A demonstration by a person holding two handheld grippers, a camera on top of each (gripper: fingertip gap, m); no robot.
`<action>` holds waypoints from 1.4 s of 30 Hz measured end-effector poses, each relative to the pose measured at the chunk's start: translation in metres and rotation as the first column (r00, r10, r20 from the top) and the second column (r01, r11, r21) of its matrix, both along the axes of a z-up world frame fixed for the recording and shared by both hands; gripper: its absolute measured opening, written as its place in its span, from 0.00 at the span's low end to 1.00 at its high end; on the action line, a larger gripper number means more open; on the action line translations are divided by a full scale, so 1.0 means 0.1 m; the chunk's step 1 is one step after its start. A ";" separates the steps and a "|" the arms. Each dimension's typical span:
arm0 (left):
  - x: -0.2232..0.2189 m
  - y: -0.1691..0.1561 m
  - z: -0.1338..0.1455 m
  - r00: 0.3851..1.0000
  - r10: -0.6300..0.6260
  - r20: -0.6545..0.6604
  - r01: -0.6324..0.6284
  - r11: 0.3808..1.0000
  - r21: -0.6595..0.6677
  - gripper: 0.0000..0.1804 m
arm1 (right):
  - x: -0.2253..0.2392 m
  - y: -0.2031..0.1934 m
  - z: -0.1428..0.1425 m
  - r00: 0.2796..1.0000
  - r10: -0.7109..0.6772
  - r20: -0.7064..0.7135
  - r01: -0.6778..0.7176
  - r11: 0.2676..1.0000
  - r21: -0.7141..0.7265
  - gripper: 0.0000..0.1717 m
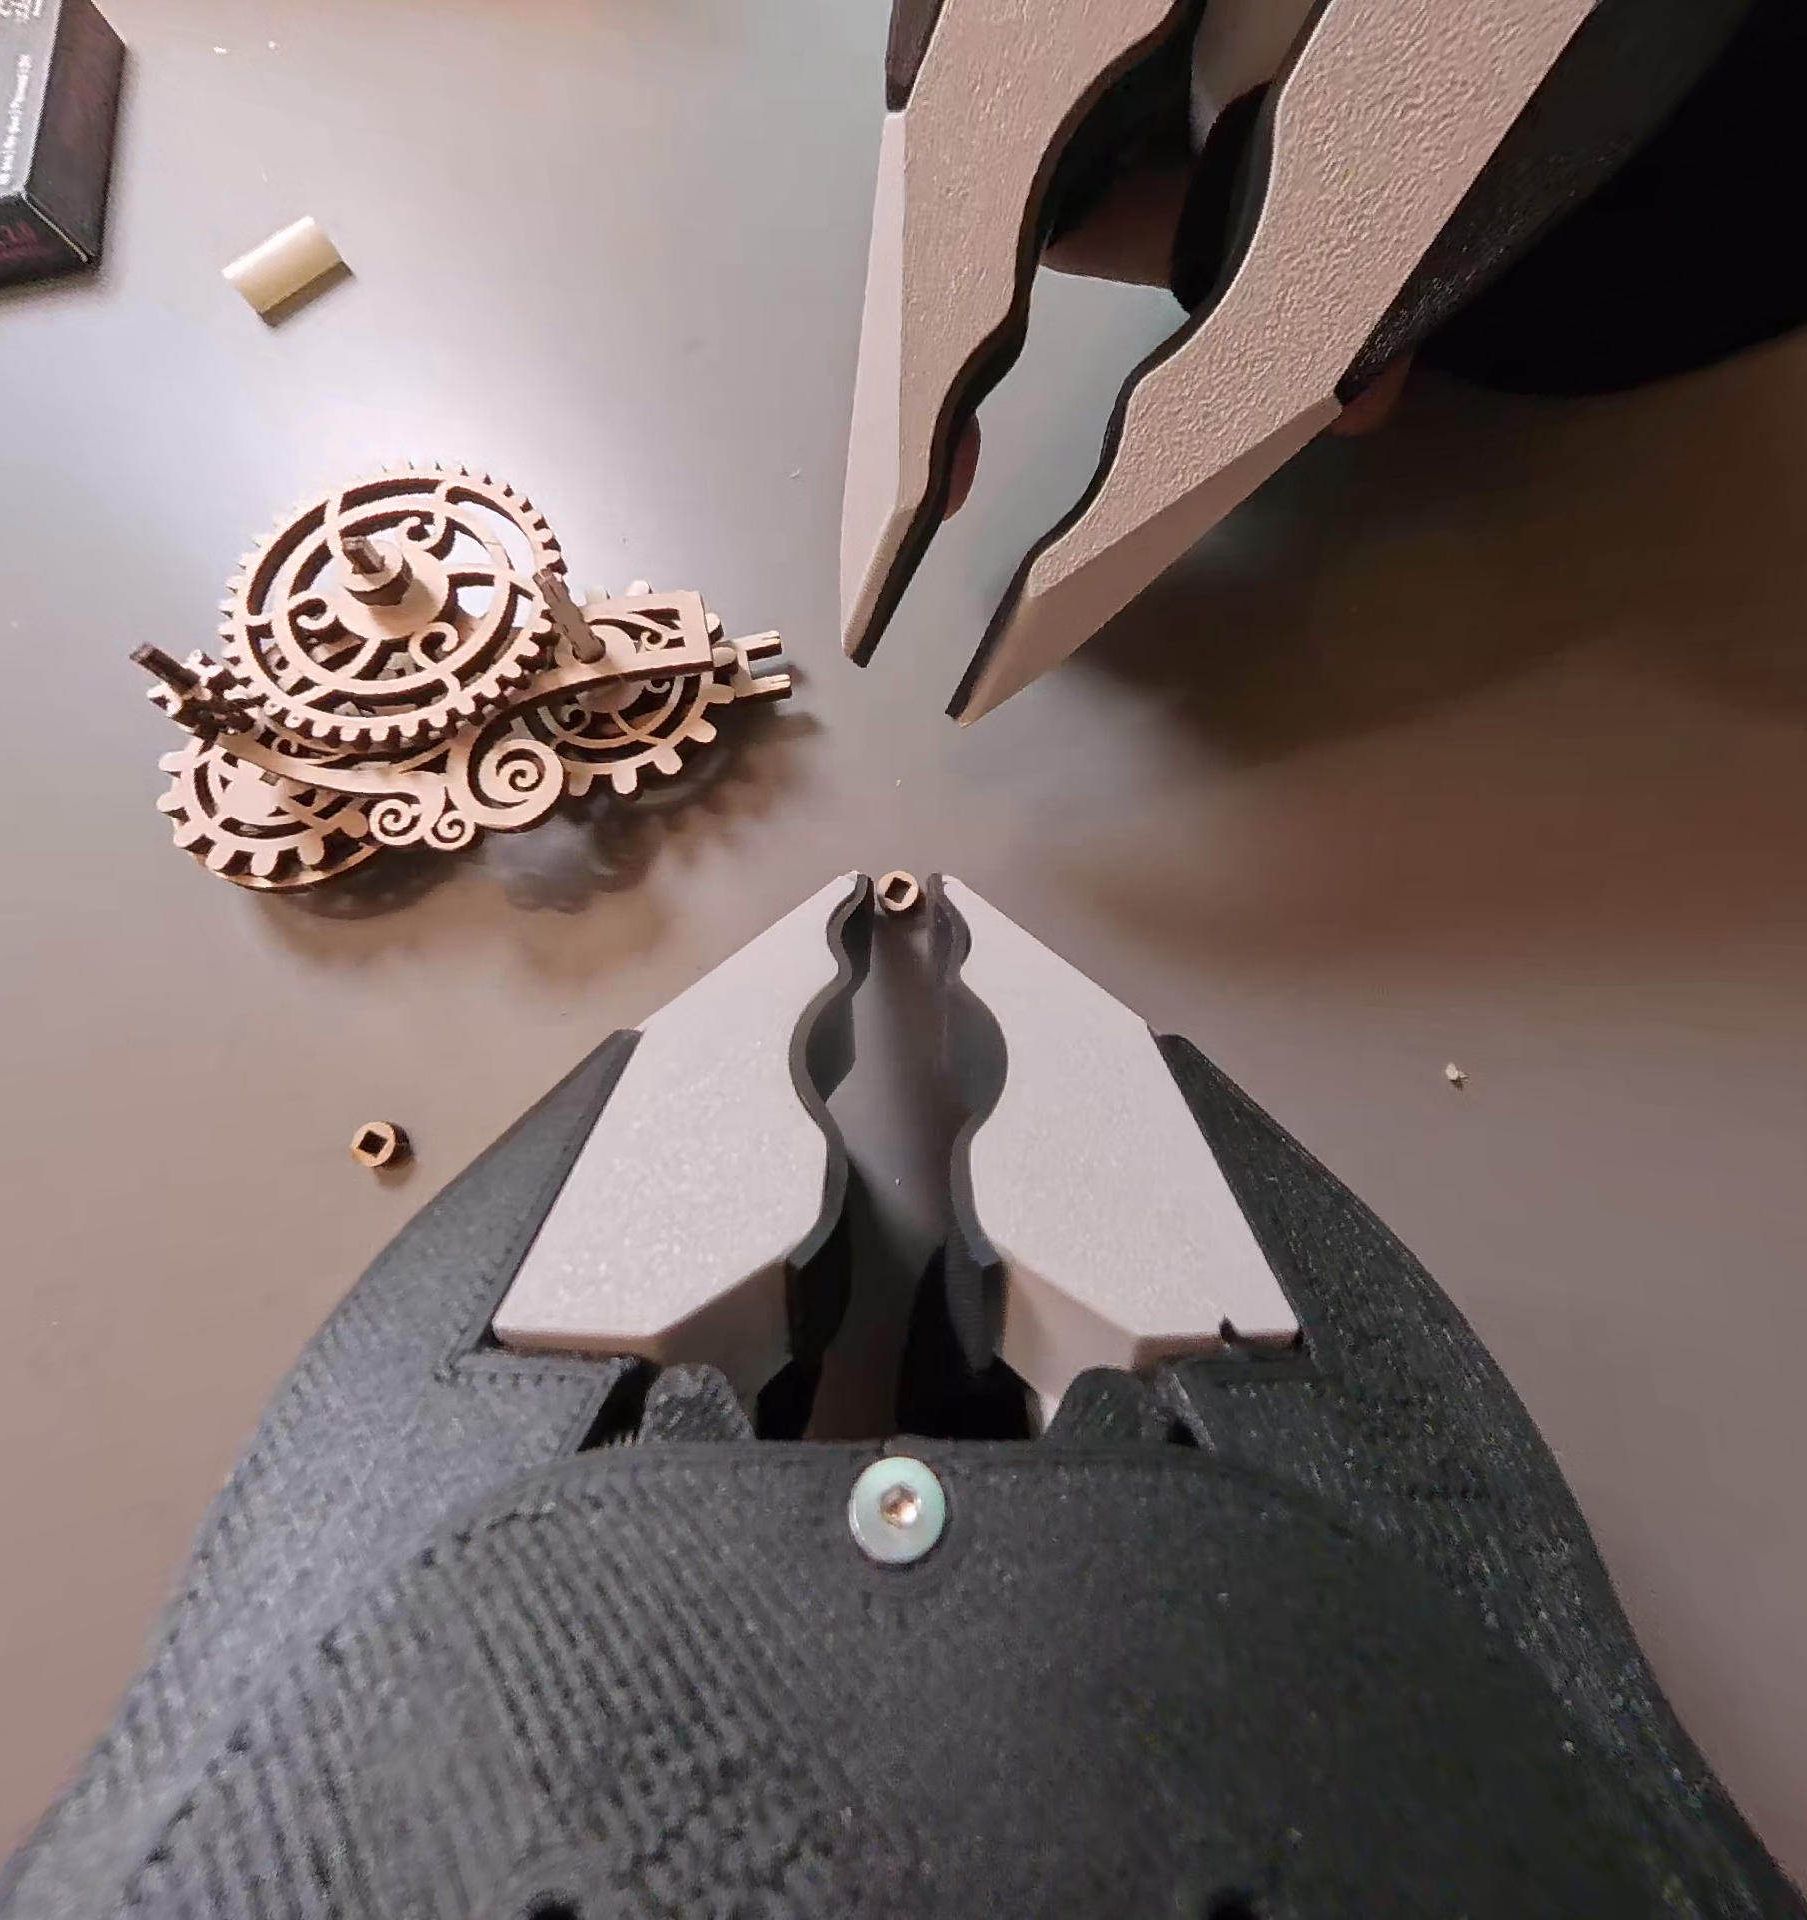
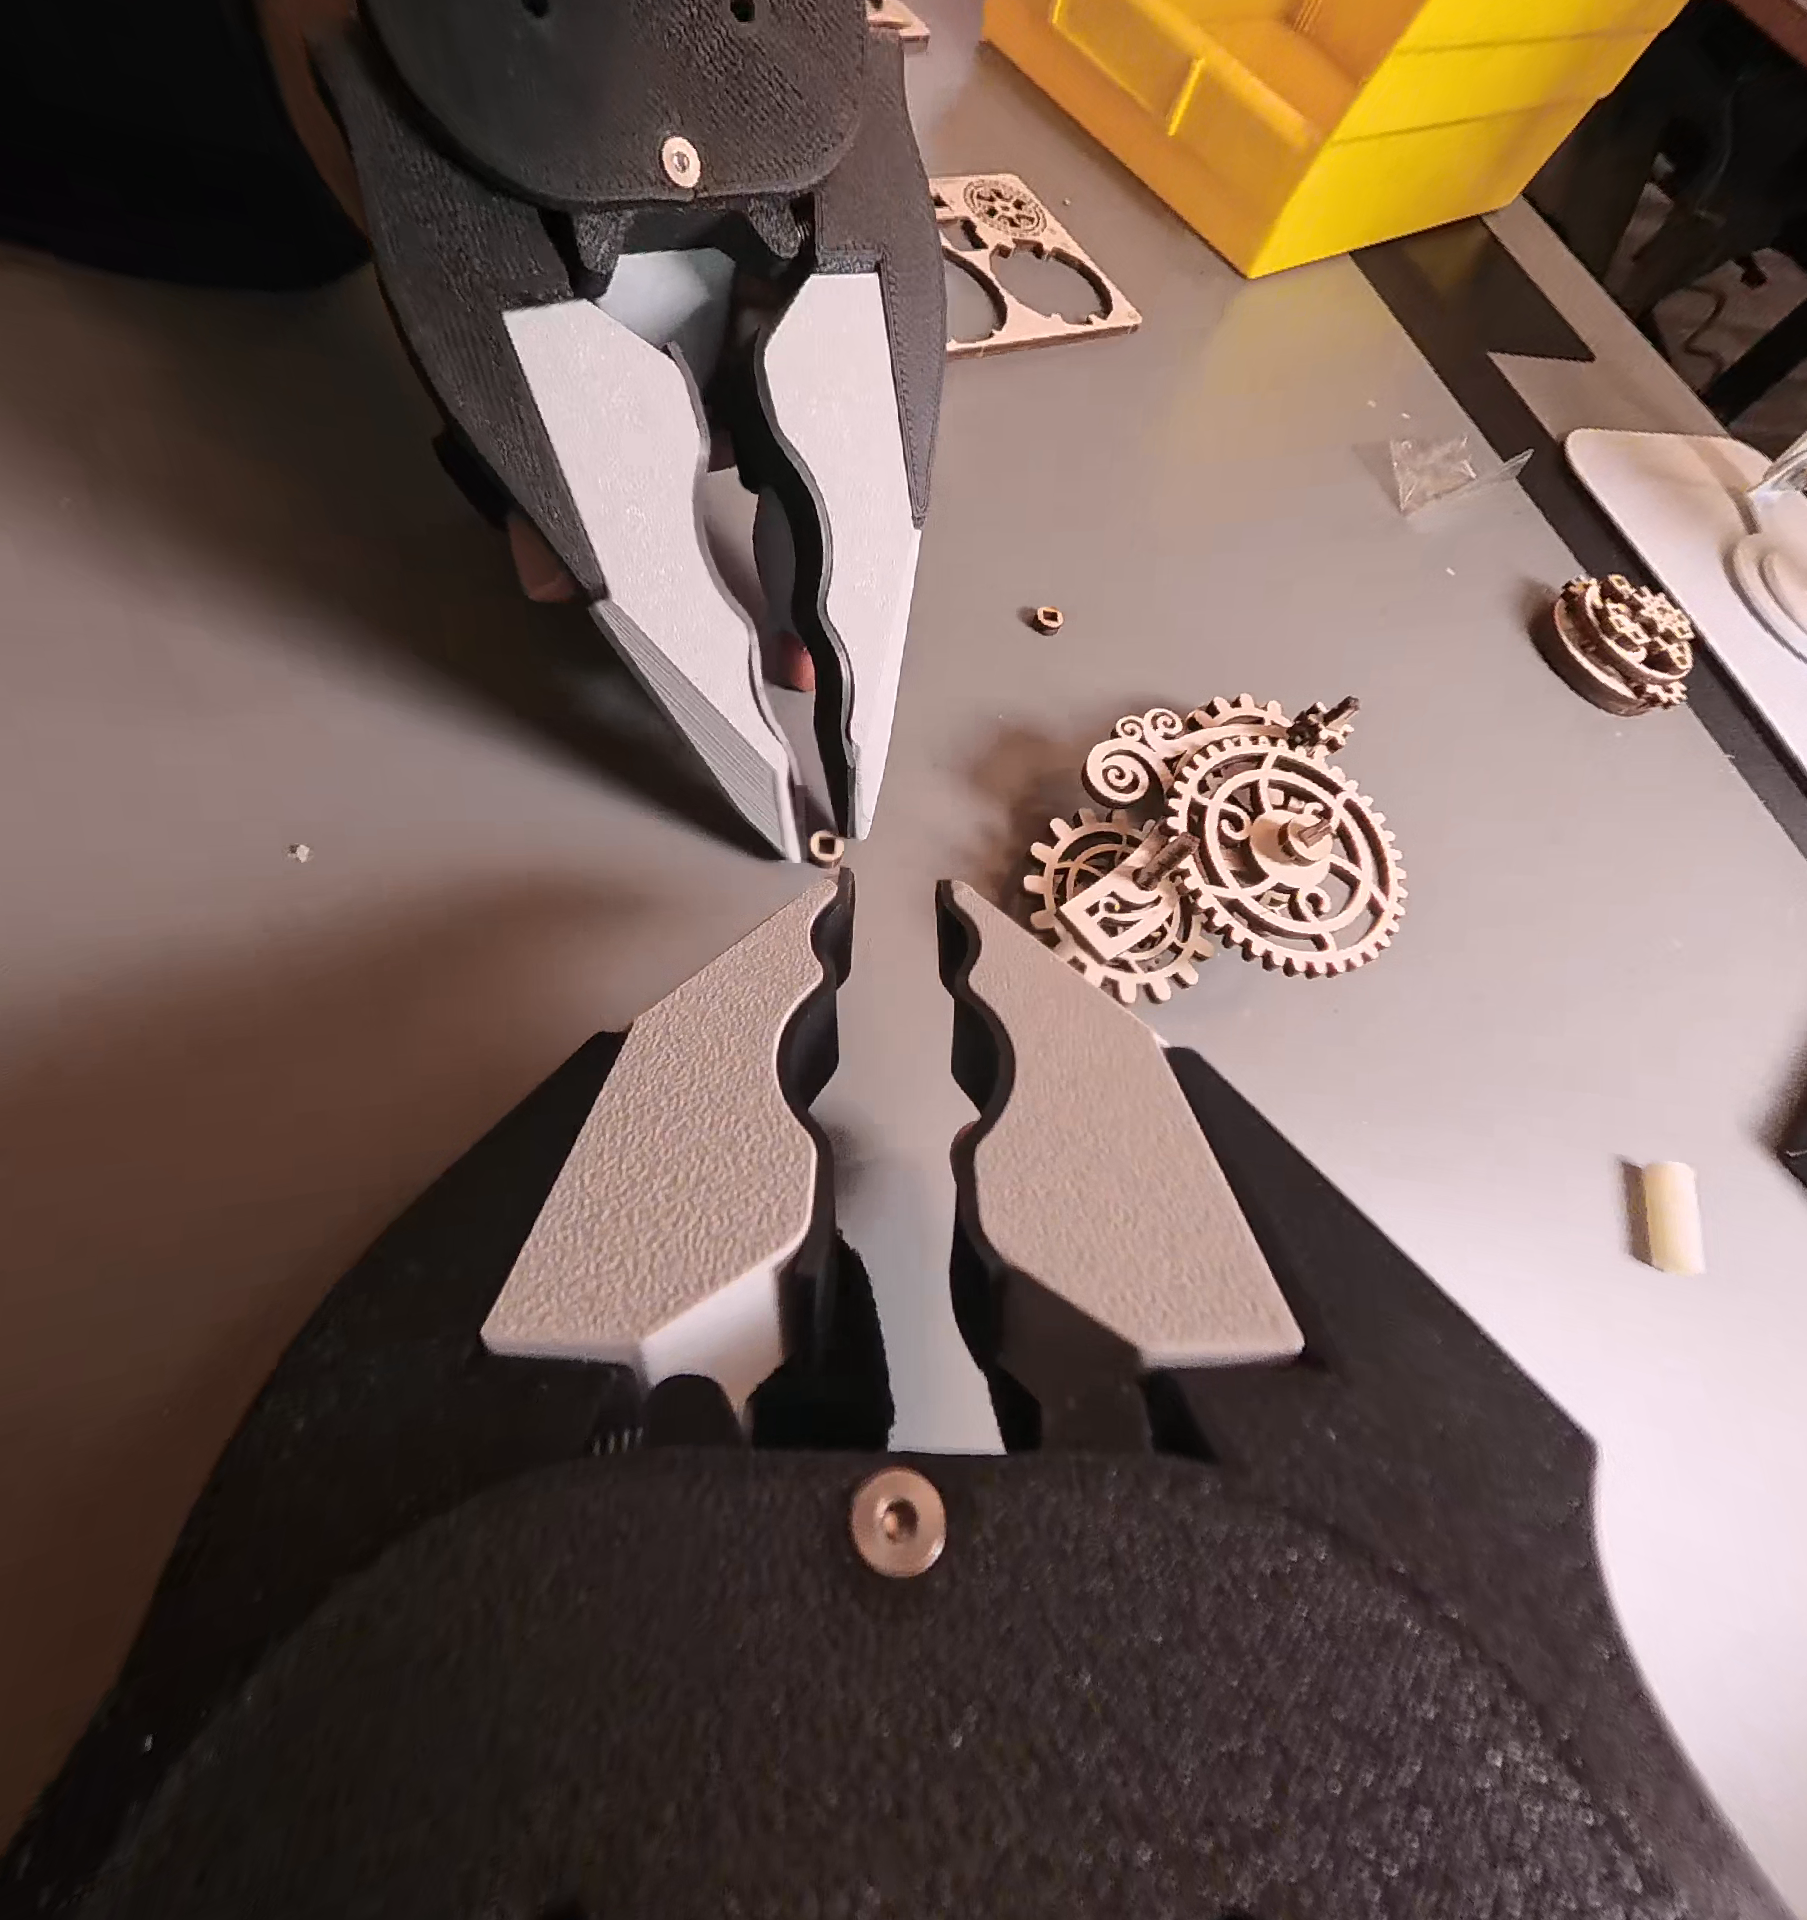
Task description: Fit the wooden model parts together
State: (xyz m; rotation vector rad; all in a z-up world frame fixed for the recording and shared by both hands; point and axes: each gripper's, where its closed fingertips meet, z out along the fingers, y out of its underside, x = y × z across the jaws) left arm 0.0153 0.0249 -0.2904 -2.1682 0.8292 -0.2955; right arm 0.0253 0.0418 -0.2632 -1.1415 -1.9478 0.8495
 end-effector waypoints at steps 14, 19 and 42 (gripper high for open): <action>-0.22 -0.09 0.08 0.999 -0.013 0.049 0.014 1.000 -0.027 0.17 | 0.03 -0.07 -0.16 0.995 0.033 0.091 -0.029 0.998 -0.051 0.09; -0.34 -0.05 0.08 0.999 0.012 0.044 -0.011 1.000 -0.018 0.16 | -0.03 -0.09 -0.19 0.989 0.044 0.139 -0.037 0.998 -0.055 0.09; -0.50 -0.06 0.07 0.999 0.024 -0.036 -0.023 0.999 0.025 0.14 | -0.20 -0.21 -0.30 0.919 0.115 0.378 -0.114 0.993 -0.027 0.05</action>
